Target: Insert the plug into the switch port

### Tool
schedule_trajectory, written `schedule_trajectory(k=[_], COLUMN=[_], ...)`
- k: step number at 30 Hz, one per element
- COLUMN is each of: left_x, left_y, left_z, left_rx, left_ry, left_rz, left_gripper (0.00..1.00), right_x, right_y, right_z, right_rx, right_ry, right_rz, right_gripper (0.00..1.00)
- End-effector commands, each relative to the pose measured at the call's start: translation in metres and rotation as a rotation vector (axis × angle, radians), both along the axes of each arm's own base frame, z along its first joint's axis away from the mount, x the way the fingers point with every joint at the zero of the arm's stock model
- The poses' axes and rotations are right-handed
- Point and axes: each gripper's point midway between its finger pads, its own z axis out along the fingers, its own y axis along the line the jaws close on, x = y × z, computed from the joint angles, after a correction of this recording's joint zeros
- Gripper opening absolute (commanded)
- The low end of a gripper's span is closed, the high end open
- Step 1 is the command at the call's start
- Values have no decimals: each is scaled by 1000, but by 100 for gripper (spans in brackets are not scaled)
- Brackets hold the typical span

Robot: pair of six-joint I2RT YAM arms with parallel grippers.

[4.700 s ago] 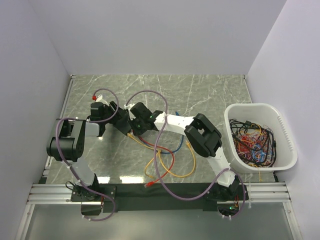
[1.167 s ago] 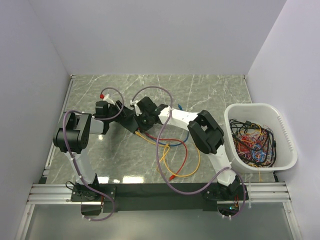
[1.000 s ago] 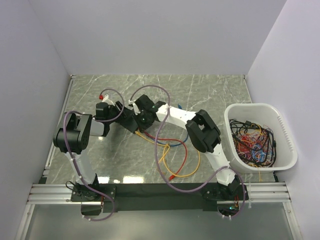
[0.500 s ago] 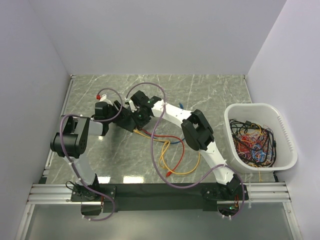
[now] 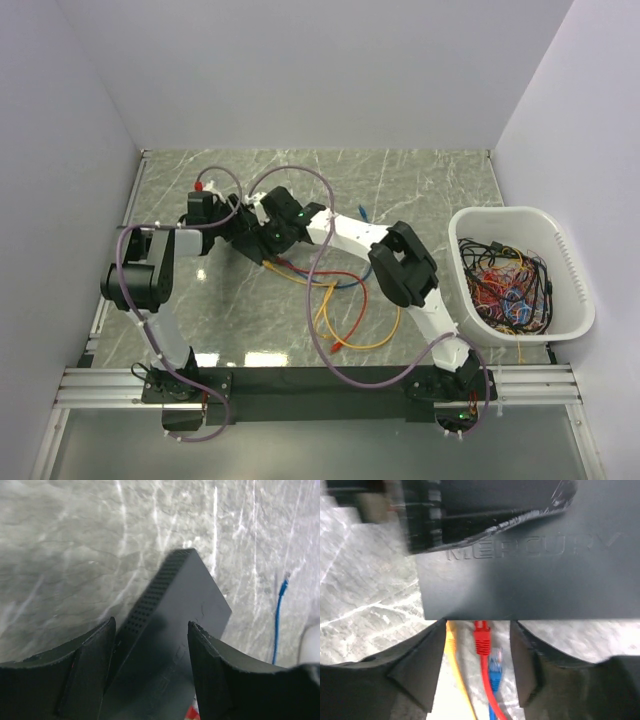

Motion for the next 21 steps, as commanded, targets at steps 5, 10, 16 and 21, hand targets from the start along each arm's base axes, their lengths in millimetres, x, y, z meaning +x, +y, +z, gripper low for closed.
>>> schedule_trajectory(k=[5, 10, 16, 21], left_x=[-9, 1, 3, -2], left_y=[-32, -29, -26, -24], left_z=[15, 32, 37, 43], left_rx=[-115, -70, -52, -53], left_ry=[73, 22, 14, 5], left_rz=[-138, -152, -139, -126], left_gripper=[64, 65, 65, 65], right_x=[38, 69, 104, 117], right_y=[-6, -87, -189, -238], right_z=[140, 157, 124, 80], right_rx=[278, 268, 111, 42], right_ry=[-309, -301, -277, -164], right_rz=[-183, -452, -751, -863], right_gripper=[66, 67, 67, 67])
